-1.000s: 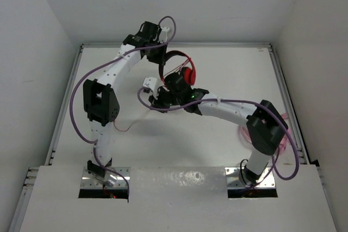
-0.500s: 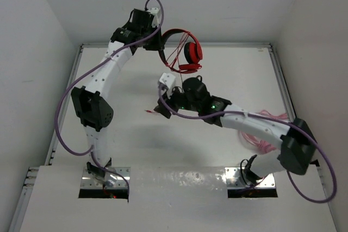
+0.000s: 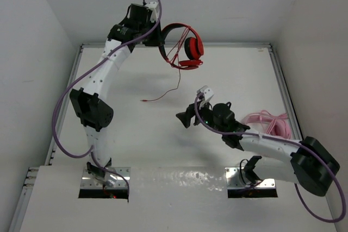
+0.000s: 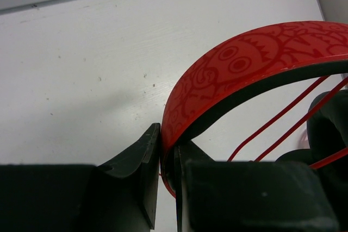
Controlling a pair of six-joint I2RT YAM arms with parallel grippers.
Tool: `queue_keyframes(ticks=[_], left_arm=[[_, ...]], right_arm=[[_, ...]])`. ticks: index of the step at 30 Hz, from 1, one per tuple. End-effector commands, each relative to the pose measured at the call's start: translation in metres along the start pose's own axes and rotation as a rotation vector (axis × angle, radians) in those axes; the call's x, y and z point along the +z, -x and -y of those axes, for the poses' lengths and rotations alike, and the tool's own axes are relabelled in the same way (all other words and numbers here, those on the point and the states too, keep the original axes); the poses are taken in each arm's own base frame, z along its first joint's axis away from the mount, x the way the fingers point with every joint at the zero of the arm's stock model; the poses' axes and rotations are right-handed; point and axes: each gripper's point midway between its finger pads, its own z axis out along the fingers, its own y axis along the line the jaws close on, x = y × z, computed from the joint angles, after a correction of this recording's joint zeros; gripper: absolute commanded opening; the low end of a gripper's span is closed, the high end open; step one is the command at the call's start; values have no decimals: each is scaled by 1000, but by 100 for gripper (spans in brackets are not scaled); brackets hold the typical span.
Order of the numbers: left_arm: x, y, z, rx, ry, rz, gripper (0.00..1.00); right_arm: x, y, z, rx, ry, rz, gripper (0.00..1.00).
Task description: Wrap the headphones
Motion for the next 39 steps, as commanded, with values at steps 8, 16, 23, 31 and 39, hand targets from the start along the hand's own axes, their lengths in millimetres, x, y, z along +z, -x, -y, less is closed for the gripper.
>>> queue_keyframes(ticks=[8, 16, 23, 31, 39], left_arm=[[-38, 55, 34, -96, -123, 168, 0], [-38, 65, 49, -148, -196, 185, 0], [-48, 83, 61, -139, -261, 232, 0], [-40, 85, 53, -158, -286, 221, 0], [-46, 92, 55, -134, -330, 237, 0]], right_arm=[[80, 68, 44, 119, -130, 355, 80], [138, 70, 57, 242, -152, 399, 65], [158, 67, 73, 343, -209, 417, 3], [183, 53, 28, -185, -150, 138, 0], [174, -19, 48, -94, -145, -15, 0]])
